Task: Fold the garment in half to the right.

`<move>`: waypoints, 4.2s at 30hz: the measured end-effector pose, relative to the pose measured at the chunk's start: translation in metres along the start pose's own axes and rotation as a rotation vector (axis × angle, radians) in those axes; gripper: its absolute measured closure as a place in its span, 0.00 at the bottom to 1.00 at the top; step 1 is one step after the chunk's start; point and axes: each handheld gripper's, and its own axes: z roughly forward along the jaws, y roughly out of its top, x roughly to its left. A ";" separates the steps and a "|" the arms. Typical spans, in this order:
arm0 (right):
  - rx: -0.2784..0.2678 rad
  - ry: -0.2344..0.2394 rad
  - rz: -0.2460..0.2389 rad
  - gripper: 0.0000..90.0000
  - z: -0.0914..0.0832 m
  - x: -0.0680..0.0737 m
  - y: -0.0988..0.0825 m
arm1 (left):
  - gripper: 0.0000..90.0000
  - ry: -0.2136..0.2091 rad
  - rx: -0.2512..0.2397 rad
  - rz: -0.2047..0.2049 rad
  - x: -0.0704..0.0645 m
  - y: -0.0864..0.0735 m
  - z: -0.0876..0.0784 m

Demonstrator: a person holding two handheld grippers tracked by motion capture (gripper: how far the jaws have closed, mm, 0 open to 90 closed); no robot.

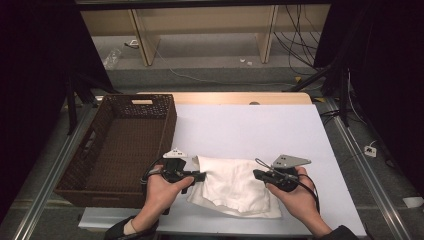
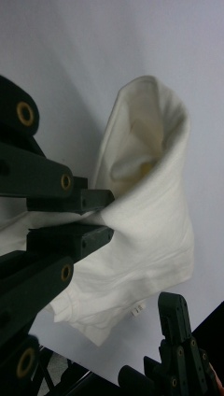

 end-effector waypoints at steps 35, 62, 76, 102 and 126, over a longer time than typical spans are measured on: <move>0.061 0.085 -0.060 1.00 0.049 0.035 0.009 | 0.91 -0.018 -0.010 -0.008 0.000 0.003 -0.007; 0.076 0.106 -0.042 1.00 0.068 0.049 0.009 | 0.92 -0.018 -0.032 -0.014 0.001 0.006 -0.012; 0.070 0.117 -0.034 1.00 0.075 0.052 0.010 | 0.92 -0.018 -0.048 -0.014 0.000 0.009 -0.016; 0.063 0.152 -0.035 1.00 0.087 0.061 0.011 | 0.92 -0.020 -0.059 -0.011 -0.002 0.011 -0.020; 0.007 0.081 -0.009 0.75 0.042 0.025 0.021 | 0.92 -0.017 -0.065 -0.006 0.000 0.012 -0.023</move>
